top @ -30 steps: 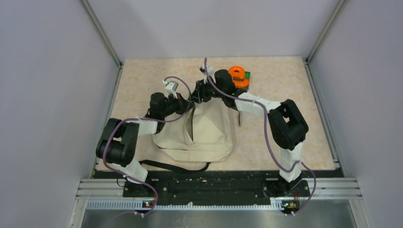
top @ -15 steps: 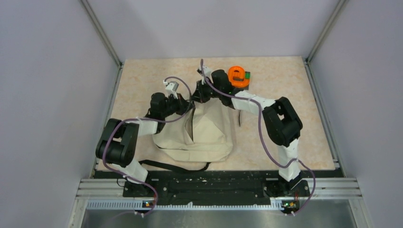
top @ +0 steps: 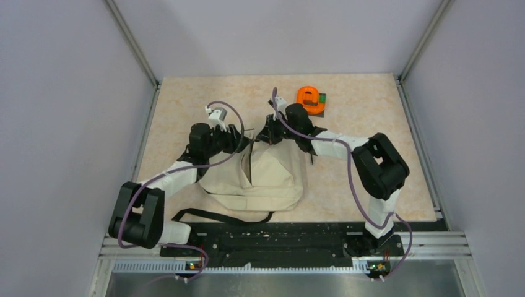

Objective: Pack the student bag
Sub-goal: Zip the student bag at the center of the board.

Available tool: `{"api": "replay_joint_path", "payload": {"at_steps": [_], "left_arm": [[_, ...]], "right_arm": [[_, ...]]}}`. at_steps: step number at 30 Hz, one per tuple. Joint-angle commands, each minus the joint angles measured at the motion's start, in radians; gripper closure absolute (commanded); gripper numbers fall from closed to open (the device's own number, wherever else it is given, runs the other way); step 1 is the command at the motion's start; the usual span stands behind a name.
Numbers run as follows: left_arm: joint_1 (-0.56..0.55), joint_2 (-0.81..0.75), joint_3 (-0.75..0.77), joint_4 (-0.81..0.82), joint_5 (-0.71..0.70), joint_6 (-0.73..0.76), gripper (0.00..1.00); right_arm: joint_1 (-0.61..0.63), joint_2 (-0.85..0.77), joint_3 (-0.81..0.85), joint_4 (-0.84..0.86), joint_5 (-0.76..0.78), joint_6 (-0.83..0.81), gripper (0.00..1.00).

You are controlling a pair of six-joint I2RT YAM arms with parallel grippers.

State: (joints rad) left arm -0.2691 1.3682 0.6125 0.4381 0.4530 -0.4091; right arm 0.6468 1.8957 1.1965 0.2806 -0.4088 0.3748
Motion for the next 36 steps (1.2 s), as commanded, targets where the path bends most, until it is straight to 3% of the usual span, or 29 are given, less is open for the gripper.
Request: {"api": "replay_joint_path", "payload": {"at_steps": [1,7,10,18,20,23,29,36], "left_arm": [[-0.002,-0.009,0.091,-0.155,-0.088,-0.018,0.44],[-0.005,0.109,0.226,-0.279,-0.094,-0.045,0.39],[-0.013,0.155,0.274,-0.329,-0.107,-0.025,0.29],[-0.101,0.239,0.389,-0.499,-0.288,0.074,0.28],[-0.128,0.249,0.404,-0.518,-0.342,0.097,0.36],[-0.143,0.274,0.432,-0.556,-0.392,0.112,0.57],[-0.144,0.279,0.424,-0.540,-0.392,0.075,0.85],[-0.144,0.266,0.421,-0.506,-0.375,0.027,0.86]], "right_arm": [[0.003,-0.085,-0.046,0.125,-0.010,0.054,1.00],[0.027,-0.095,-0.089,0.139,-0.003,0.067,1.00],[0.043,-0.095,-0.100,0.139,0.003,0.067,1.00],[0.070,-0.081,-0.104,0.142,0.007,0.064,1.00],[0.075,-0.080,-0.103,0.138,0.005,0.061,1.00],[0.086,-0.086,-0.105,0.134,-0.002,0.062,1.00],[0.131,-0.102,-0.117,0.134,-0.006,0.064,1.00],[0.190,-0.102,-0.121,0.123,-0.033,0.077,1.00]]}}
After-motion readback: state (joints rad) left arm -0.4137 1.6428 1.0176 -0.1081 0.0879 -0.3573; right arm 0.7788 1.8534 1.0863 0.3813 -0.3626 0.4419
